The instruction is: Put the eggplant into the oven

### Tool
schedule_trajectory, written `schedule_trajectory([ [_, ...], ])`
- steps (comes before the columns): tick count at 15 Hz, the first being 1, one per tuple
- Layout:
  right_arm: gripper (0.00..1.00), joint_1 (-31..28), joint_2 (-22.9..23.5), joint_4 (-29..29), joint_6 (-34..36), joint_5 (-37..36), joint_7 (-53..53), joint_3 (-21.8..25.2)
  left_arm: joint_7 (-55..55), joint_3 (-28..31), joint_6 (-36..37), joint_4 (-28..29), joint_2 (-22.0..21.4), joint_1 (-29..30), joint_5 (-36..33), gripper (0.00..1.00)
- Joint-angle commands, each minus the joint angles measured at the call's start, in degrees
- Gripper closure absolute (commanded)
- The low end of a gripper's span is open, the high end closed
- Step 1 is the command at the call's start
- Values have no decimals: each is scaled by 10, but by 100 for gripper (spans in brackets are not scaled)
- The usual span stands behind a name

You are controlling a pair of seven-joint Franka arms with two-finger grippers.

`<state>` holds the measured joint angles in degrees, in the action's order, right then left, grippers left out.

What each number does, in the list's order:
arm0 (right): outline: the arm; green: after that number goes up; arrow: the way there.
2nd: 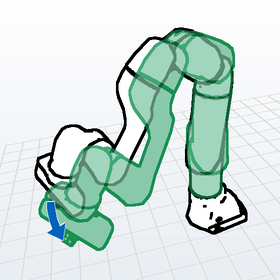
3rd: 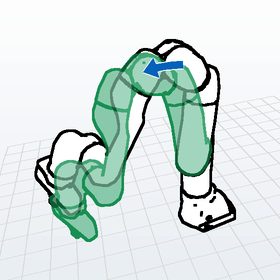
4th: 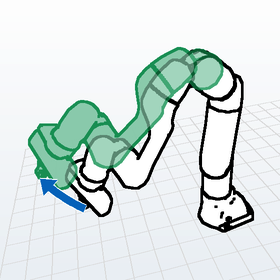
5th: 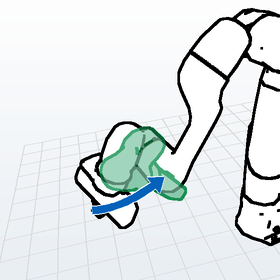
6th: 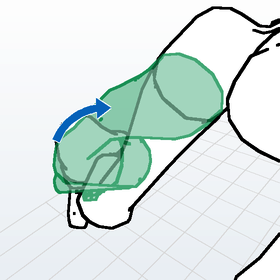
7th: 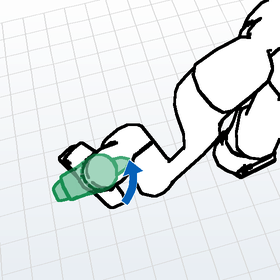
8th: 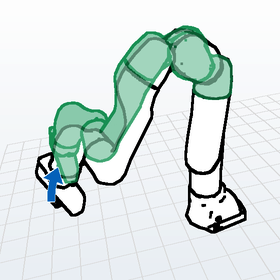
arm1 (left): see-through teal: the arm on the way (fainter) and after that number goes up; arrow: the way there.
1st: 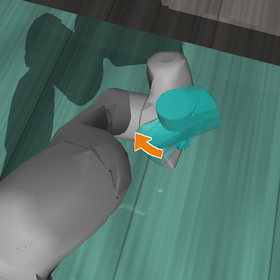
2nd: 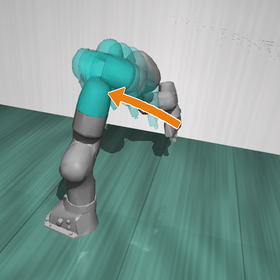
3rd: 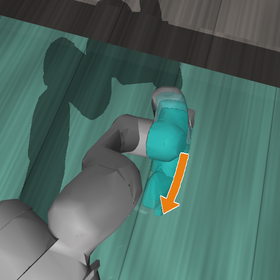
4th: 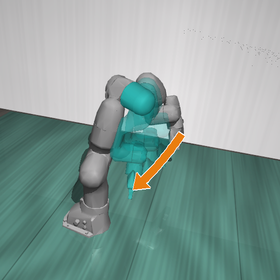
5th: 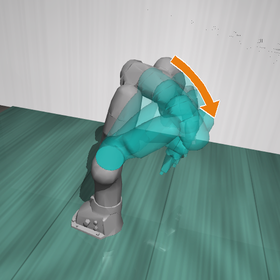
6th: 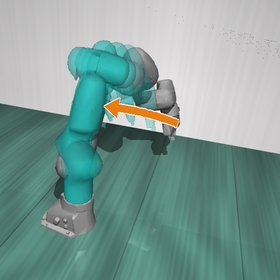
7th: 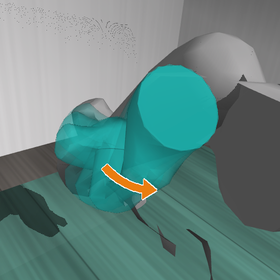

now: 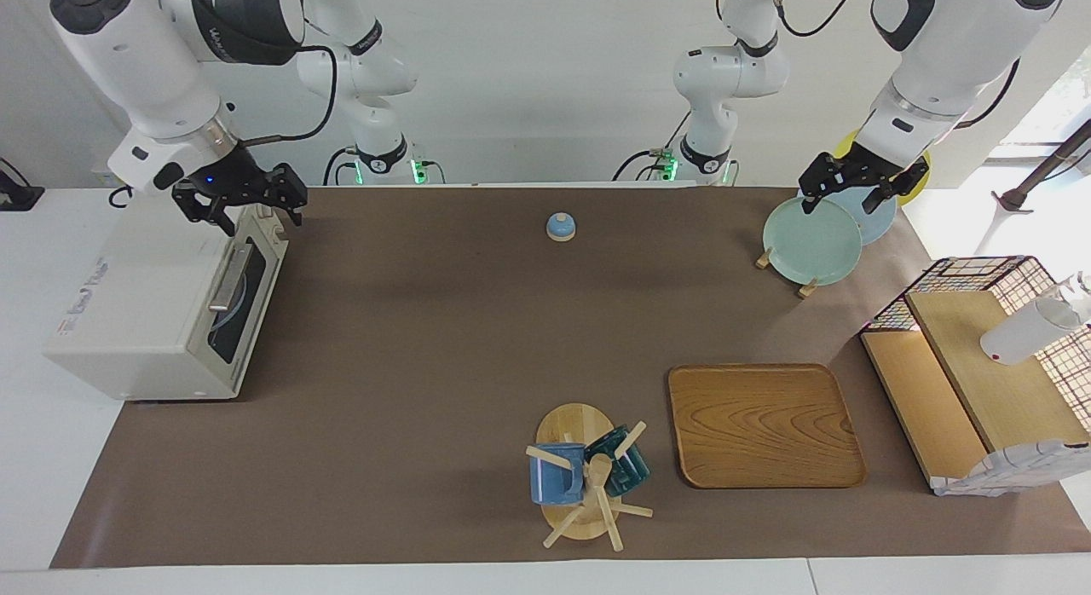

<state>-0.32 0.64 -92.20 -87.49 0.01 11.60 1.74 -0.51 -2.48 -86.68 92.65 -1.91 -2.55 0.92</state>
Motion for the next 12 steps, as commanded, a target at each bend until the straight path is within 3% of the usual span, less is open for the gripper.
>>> schedule_trajectory([
  [1,0,-1,-8,1,8,3,-12,-2,-4,-4,2,-1,1,5,-10,0],
  [12,0,0,-7,0,-9,-2,-12,-2,-4,-4,2,-1,1,5,-10,0],
])
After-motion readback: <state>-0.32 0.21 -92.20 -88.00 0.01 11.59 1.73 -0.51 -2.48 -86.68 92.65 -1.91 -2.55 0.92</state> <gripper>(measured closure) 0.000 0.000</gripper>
